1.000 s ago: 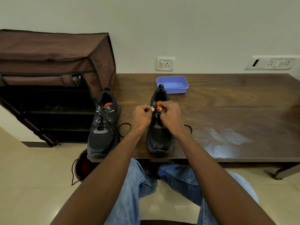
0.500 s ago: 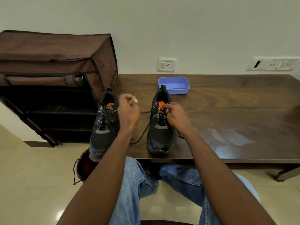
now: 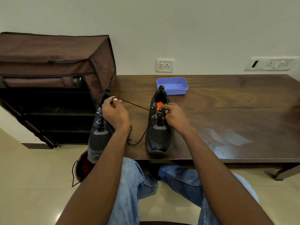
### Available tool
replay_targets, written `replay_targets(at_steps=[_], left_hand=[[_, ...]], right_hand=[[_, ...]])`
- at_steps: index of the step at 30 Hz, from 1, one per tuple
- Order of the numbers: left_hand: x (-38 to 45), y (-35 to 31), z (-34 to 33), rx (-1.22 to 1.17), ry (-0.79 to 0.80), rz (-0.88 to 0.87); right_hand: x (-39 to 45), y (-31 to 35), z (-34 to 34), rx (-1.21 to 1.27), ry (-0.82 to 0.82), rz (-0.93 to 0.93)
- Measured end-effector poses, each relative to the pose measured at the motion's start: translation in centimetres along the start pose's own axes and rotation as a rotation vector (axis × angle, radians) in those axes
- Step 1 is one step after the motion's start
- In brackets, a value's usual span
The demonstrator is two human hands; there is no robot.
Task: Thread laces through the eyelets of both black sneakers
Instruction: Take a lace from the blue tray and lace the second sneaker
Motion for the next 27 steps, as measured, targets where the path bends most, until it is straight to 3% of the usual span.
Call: replay_targets(at_steps=[1,3,7,10,12,14,19,21,24,27], left_hand=[[0.3,0.3,0.5,0.001,-0.027,0.026],[0.3,0.2,-0.5,0.205,0.087,-0.029],[-4.0,0.0,-7.5,0.512,0.687,-0.336],[-7.4,0.9,-9.9,0.569,0.937,-0.365],[-7.2,0.9,-9.8,0.591,0.907,-0.367],[-5.8,0.1,-8.8,0.564,0.761,-0.367],[-0.5,-1.2,-0.3,0.149,0.004,-0.130],[0.0,-0.6,1.0,0.166,-0.102,-0.062],[-0.3,-0.6,-0.2,0.518,0.016,-0.126],[-2.6,-0.8,-5.4,0.672,0.440,-0.352]], right_hand=[[0.0,0.1,0.1,-0.001,-0.005,0.002],[-0.1,0.0,0.2,0.001,-0.007,-0.001],[0.0,0.0,0.0,0.004,-0.009,0.008],[0.0,-0.1,0.1,0.010,-0.021,0.025],[0.0,0.0,0.0,0.006,-0.022,0.031],[0.1,0.0,0.1,-0.002,-0.020,0.029],[0.0,0.0,0.0,0.003,-0.002,-0.003],[0.0,0.0,0.0,0.003,0.001,-0.006],[0.1,0.0,-0.1,-0.001,-0.002,0.009],[0.2,-0.2,-0.3,0.015,-0.012,0.026]])
Point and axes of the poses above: each hand's wrist, its own x-axis towards the middle knuckle, its own z-axis out of the back of the hand, y = z × x, the point moved 10 cm from there along x, towards the middle knuckle, and after that the axes turned 8 degrees about x, right-handed, at the moved point
